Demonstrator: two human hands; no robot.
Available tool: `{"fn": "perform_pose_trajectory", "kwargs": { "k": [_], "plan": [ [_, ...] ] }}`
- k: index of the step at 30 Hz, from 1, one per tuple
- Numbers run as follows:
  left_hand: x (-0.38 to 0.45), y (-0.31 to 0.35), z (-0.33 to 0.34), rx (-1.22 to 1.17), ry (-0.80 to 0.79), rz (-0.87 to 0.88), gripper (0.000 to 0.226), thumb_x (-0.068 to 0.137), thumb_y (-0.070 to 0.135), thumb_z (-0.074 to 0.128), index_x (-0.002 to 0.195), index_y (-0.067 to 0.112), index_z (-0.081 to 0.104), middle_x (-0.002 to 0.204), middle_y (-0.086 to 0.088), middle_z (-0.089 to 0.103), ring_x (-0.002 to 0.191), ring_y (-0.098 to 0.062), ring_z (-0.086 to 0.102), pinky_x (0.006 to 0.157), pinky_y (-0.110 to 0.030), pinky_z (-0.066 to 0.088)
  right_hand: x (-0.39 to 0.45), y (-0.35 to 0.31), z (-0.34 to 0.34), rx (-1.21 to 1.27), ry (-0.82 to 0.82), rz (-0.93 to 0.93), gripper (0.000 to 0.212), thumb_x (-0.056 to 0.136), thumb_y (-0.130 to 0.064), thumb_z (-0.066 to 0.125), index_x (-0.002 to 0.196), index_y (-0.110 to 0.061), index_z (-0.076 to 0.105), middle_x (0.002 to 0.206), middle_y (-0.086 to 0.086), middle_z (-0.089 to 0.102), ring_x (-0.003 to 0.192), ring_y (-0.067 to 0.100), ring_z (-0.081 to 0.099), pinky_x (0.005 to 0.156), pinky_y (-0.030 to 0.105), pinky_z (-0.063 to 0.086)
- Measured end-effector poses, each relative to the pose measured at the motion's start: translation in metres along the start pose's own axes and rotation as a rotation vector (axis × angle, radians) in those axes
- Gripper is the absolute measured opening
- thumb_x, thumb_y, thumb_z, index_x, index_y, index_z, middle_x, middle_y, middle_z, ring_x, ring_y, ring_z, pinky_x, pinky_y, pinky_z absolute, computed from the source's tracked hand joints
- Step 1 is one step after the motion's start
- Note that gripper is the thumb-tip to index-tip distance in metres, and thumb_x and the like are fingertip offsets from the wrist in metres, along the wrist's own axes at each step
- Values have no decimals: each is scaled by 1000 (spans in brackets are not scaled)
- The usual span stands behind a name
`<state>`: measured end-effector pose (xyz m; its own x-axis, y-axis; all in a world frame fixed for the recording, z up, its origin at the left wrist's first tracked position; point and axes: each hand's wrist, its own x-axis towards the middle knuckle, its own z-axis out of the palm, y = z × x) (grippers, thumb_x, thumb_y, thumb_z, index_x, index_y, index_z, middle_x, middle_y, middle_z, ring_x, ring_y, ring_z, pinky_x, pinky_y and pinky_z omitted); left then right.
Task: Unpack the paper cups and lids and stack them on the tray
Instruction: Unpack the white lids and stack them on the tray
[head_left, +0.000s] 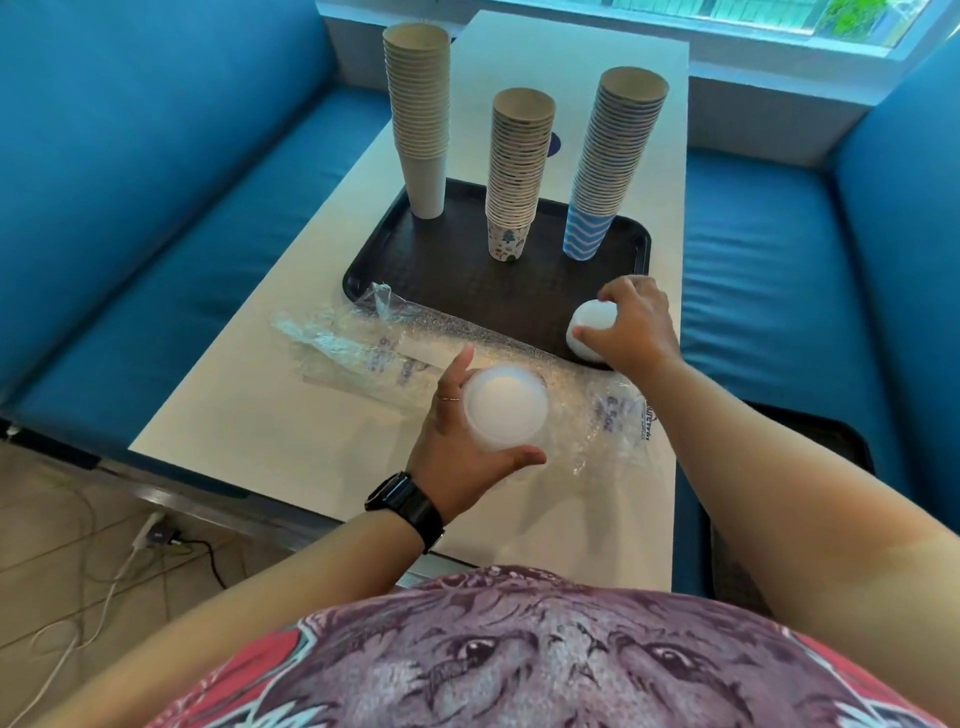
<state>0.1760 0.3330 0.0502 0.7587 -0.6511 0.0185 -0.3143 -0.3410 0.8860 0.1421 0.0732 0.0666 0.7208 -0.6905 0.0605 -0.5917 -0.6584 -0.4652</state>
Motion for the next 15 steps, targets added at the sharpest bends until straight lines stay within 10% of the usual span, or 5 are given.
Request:
{"fn": "perform_pose_trajectory", "kwargs": {
  "k": [6,15],
  "plan": [
    [0,-1,1,-2,7,10,121,54,38,94,148,32,17,140,3,40,124,-13,44,109,-31,39,21,-15,-9,-302,-433,20,61,85,-29,66,139,-39,42,144,7,33,125,35,40,97,45,44],
    [-4,-2,0,-4,11,14,119,56,36,94,148,30,20,130,25,31,119,-1,37,106,-22,34,21,-11,-10,-375,-484,-109,57,83,-28,71,131,-41,46,140,4,34,120,32,43,92,40,46]
  ]
}}
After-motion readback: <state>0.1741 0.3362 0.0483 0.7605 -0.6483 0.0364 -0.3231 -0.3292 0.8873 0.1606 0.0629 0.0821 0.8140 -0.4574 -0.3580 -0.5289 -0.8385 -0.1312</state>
